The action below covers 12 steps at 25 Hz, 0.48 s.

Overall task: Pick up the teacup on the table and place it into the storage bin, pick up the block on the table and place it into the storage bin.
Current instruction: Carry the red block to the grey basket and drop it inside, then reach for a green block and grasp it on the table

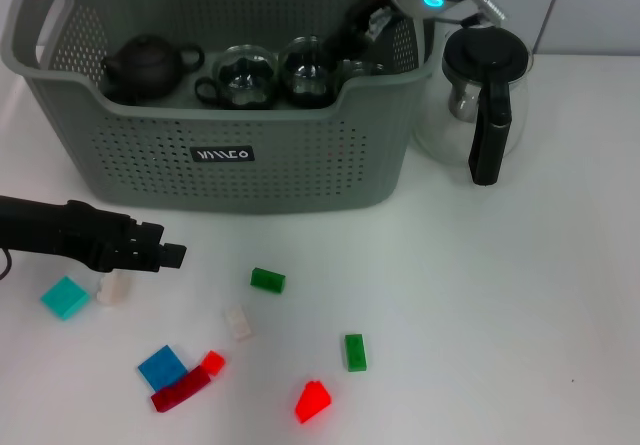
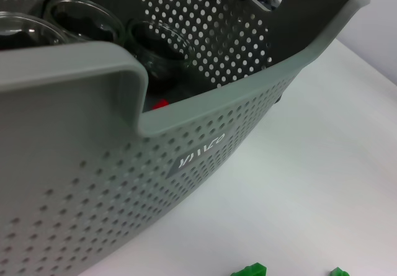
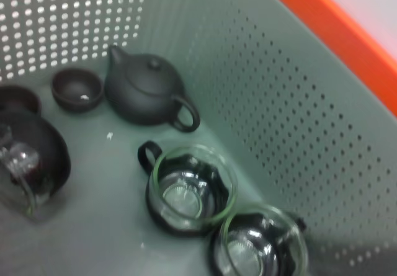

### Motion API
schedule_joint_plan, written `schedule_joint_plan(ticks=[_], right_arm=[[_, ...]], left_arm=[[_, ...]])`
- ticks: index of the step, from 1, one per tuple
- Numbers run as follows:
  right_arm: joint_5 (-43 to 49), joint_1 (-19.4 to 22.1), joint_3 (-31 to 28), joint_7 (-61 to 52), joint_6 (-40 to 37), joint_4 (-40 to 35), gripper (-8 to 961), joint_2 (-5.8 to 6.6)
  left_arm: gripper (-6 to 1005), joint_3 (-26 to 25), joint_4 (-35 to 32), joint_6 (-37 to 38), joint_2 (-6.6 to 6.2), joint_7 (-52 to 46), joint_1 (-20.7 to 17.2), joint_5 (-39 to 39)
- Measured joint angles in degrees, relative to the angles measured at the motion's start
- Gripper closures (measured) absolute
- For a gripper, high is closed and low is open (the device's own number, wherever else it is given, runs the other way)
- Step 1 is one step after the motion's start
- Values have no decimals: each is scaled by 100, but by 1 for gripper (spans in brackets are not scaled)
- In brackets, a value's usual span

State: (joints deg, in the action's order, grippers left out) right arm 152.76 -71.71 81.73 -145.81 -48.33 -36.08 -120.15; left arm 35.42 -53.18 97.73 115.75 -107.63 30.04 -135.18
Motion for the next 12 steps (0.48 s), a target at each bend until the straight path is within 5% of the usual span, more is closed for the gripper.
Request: schedule_joint_plan(ticks=[5, 12], right_arm=[[0, 187, -47, -6, -256, -789, 557, 5], [-264, 972, -81, 43, -1060, -3310, 396, -13]], left_arm=[[432, -1, 0, -5, 0, -2, -6, -1], [432, -14, 0, -57, 0, -9, 5, 0]])
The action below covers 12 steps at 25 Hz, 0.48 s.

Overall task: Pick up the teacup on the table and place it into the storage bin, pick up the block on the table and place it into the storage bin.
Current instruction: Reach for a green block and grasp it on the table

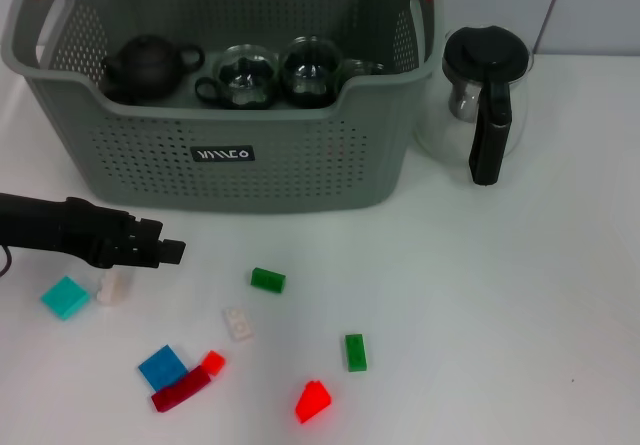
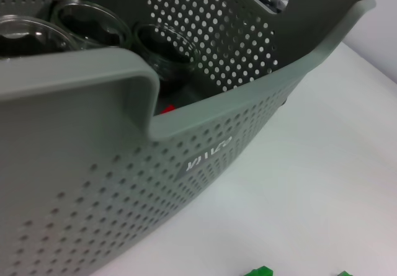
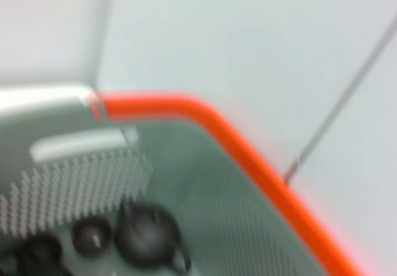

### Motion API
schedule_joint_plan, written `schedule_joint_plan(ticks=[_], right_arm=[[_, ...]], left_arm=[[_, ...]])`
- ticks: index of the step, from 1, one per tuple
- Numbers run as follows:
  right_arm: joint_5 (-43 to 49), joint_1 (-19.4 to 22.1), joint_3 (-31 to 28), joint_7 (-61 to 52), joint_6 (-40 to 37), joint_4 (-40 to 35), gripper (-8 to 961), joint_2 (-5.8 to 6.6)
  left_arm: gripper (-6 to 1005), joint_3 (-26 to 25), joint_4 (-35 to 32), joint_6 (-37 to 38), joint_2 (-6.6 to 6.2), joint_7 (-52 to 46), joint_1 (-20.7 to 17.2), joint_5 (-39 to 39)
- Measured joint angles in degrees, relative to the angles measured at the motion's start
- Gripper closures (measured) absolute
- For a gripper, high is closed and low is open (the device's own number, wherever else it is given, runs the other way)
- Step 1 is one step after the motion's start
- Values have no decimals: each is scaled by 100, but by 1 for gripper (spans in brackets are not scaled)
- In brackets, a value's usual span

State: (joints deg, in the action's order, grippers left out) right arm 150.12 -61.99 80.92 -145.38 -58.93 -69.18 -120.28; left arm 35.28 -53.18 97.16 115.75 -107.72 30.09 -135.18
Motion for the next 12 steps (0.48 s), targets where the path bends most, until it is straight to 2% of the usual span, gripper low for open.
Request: schedule_joint_plan(ticks=[2, 4, 6, 12], right_arm=[[-337, 240, 74, 61, -203, -550, 349, 11], [-788, 414, 97, 185, -477, -902, 342, 20], [-1207, 520, 77, 312, -835, -1058, 342, 23], [-1654, 557, 0, 333, -1919, -1256, 341, 14]], left_arm=[[432, -13, 0, -15, 0, -1, 0, 2], [432, -31, -16, -38, 0, -2, -1, 23], [432, -46, -52, -61, -1, -4, -2, 44], [432, -56, -162, -16, -46, -100, -3, 68]])
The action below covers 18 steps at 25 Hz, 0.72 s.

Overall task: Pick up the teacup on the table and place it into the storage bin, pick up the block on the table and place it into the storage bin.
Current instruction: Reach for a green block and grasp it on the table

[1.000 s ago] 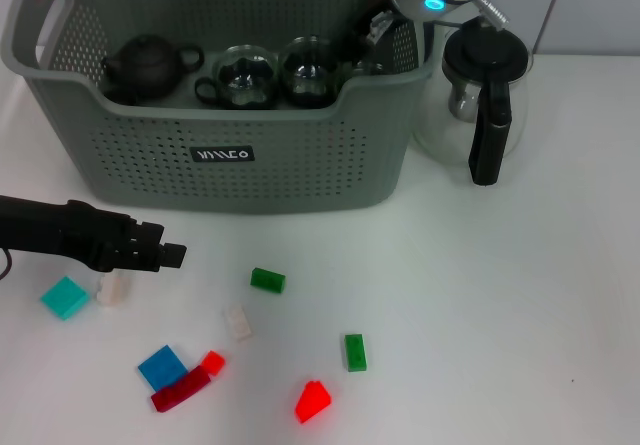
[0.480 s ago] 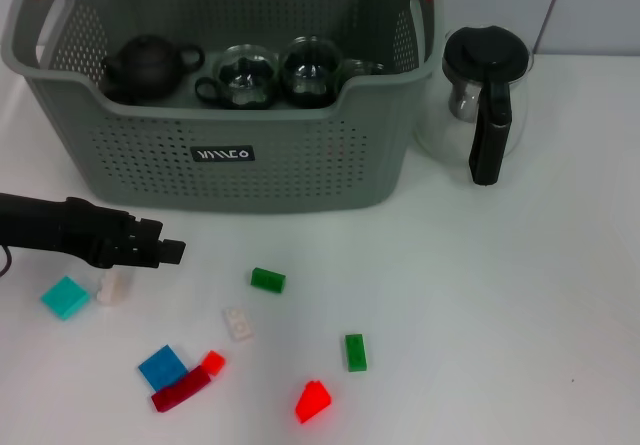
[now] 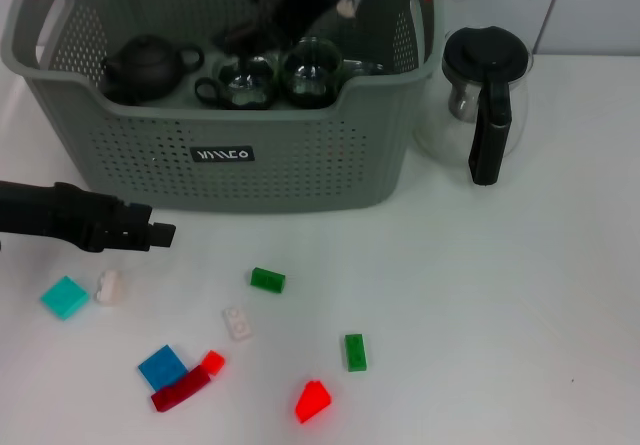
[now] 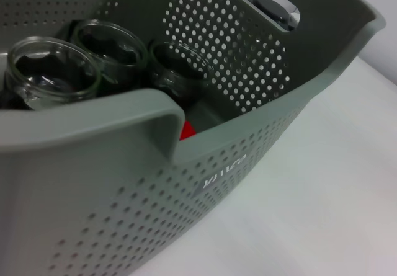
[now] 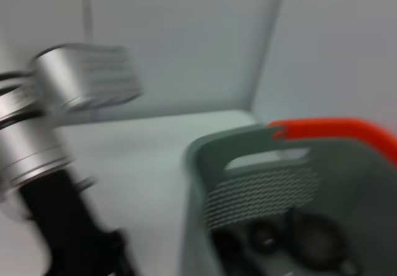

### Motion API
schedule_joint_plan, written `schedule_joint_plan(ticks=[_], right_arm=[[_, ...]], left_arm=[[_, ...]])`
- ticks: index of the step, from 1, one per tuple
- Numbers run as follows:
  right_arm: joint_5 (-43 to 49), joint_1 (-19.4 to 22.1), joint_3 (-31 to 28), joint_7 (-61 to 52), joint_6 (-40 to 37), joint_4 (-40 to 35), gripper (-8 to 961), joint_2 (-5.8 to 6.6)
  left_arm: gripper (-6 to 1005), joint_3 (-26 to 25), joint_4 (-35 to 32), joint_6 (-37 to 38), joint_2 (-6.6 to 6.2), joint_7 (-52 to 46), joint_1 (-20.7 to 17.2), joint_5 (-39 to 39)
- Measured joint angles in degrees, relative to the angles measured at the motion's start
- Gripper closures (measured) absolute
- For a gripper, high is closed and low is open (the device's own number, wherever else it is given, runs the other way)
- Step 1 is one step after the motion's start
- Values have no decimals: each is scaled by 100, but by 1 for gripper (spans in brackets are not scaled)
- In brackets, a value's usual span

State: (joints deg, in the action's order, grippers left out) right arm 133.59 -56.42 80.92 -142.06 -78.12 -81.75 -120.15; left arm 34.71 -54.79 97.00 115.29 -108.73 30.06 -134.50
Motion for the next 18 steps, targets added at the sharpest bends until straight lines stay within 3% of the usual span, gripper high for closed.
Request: schedule_joint_plan(ticks=[9, 18], right_arm=[[-189, -51, -60, -75, -1157, -102, 341, -2], [-211, -15, 93, -224, -1993, 64, 340, -19]], left_arm=[[432, 12, -56, 614, -87, 110, -26, -37], [432, 10, -58, 604, -110, 13, -32, -49]])
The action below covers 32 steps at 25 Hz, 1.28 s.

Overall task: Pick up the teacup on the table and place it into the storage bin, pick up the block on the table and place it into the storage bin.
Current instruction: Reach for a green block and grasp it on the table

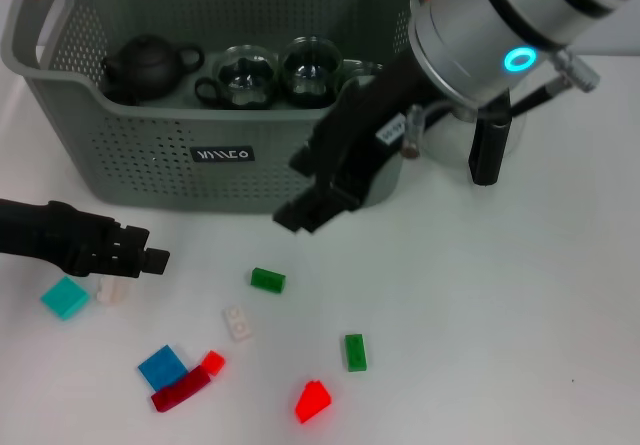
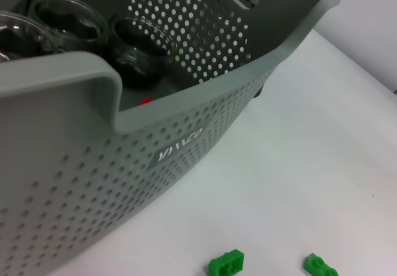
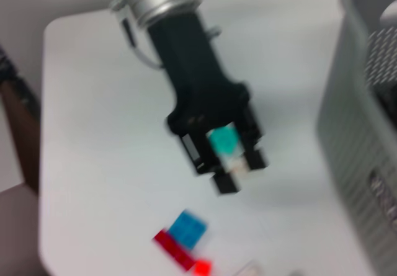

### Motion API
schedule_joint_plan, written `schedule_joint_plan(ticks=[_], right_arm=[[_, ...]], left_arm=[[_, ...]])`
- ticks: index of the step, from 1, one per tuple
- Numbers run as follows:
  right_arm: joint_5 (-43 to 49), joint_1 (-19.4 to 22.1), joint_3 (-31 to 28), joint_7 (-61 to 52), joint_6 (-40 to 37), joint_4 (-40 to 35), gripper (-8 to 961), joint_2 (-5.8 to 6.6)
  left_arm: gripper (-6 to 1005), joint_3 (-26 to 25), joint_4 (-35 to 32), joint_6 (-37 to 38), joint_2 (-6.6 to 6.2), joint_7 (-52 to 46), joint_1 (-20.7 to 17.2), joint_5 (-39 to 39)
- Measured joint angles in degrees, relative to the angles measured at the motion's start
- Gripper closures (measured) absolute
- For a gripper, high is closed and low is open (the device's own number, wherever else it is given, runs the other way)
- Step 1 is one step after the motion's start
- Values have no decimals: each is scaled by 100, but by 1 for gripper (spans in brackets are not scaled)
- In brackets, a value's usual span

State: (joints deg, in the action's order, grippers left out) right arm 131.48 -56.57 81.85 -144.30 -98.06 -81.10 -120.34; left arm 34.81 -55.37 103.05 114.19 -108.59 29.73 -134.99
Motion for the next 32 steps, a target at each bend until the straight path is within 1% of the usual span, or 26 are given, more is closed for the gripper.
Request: schedule_joint_plan(ticks=[5, 10, 13, 23, 27, 32], right_arm=[[-115, 22, 201, -2, -120, 424, 341, -10], [-108, -51, 583, 147, -35, 1115, 341, -15], [-93, -86, 862, 412, 14, 1342, 342, -17], [-114, 104, 1694, 1654, 156, 1399, 343, -40], [-117, 123, 2052, 1951, 488, 1478, 344, -48], [-101, 165, 2703, 2185, 1070, 1612, 344, -51]], left_arm=[[432, 27, 0, -55, 27, -5, 32, -1], [432, 29, 0, -82, 41, -5, 38, -1], [432, 26, 4, -114, 51, -5, 39, -1], [432, 48, 47, -250, 76, 6, 50, -1], [432, 51, 56, -283, 77, 1, 50, -1], [432, 52, 62, -309, 79, 0, 51, -1]])
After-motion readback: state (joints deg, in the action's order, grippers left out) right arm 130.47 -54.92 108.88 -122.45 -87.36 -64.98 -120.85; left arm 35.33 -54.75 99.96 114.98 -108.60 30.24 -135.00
